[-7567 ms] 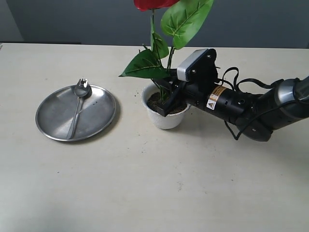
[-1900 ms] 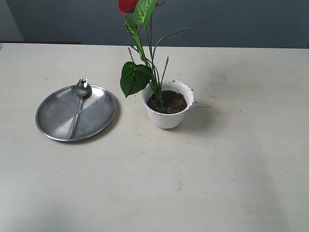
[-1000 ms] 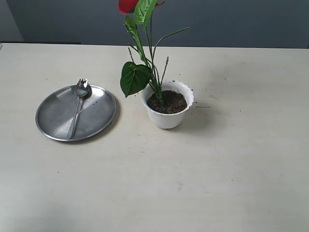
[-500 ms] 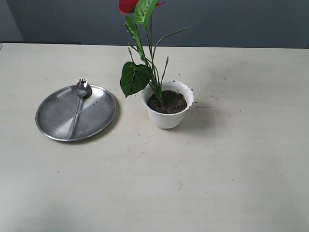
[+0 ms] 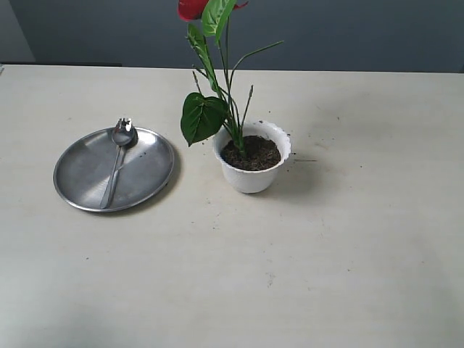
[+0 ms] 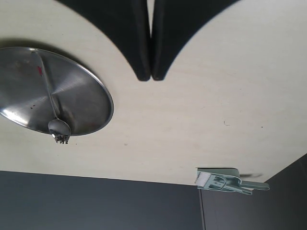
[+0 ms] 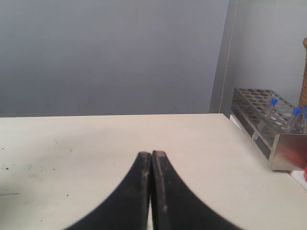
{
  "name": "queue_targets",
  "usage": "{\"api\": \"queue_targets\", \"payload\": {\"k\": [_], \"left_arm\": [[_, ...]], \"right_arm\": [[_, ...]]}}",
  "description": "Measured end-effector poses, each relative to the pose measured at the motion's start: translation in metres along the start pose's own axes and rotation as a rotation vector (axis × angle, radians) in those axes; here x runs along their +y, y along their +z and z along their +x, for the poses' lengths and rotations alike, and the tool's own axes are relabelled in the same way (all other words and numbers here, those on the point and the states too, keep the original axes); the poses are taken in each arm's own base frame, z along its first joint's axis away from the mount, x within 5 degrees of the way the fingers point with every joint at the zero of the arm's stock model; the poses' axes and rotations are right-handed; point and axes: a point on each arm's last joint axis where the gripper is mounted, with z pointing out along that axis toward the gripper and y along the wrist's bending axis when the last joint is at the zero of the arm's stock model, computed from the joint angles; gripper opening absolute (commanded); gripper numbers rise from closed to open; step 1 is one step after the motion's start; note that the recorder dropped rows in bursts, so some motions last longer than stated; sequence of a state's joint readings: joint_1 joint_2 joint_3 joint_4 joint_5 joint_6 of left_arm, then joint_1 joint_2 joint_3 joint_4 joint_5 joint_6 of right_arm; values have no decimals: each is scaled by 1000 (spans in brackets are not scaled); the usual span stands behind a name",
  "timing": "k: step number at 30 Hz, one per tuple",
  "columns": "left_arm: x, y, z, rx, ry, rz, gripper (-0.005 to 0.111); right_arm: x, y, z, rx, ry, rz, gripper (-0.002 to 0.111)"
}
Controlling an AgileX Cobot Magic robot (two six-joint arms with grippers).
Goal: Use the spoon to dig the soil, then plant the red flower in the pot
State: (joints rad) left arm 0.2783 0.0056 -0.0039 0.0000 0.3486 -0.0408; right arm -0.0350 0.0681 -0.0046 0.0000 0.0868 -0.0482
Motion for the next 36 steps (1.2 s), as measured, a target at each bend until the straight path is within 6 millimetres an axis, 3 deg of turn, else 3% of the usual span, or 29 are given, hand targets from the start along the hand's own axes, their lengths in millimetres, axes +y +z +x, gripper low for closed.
{"api": "queue_targets", "payload": {"k": [21, 36], "left_arm": [[0, 0, 0, 0, 0, 0, 0], [0, 0, 0, 0, 0, 0, 0]], "right_arm": [[2, -7, 22, 207, 30, -18, 0], [2, -7, 22, 218, 29, -19, 0]]}}
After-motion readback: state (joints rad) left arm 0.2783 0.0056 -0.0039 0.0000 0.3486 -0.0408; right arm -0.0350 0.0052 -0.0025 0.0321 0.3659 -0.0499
